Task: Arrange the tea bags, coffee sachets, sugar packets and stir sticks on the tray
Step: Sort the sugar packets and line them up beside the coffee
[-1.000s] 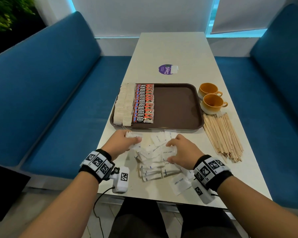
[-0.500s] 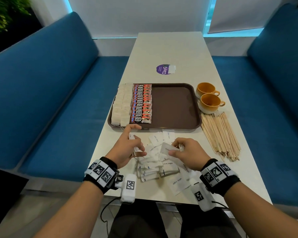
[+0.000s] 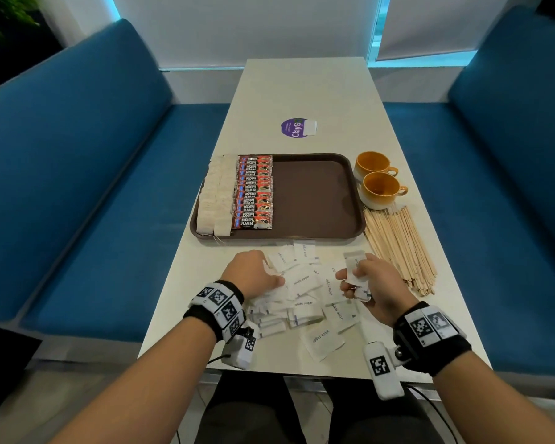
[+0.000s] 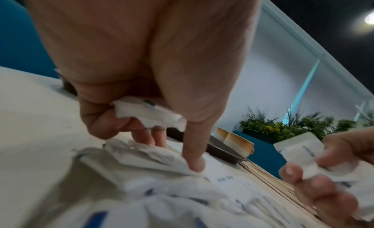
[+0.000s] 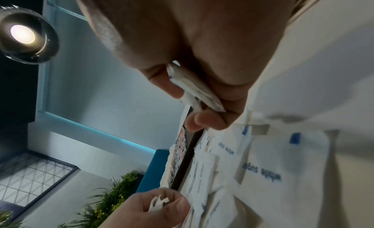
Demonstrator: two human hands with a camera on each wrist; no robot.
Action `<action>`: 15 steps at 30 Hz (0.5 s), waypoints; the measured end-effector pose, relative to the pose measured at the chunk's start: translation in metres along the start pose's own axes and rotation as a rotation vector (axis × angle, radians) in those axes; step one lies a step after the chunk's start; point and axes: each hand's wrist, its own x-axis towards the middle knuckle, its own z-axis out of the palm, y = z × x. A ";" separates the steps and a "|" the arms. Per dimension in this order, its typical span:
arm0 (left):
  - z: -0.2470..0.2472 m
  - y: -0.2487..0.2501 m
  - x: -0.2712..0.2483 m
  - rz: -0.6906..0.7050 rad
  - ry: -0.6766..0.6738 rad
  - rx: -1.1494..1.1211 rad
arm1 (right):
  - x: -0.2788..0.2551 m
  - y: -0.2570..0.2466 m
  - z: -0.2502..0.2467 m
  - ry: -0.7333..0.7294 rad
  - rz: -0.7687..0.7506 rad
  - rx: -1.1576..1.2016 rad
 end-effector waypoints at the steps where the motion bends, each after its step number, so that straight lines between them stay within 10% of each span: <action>1: 0.000 0.003 0.001 0.010 0.008 0.017 | -0.002 0.001 -0.001 0.010 -0.002 -0.005; 15: -0.018 -0.002 -0.008 -0.031 -0.062 -0.368 | 0.003 0.005 -0.002 -0.041 0.030 0.152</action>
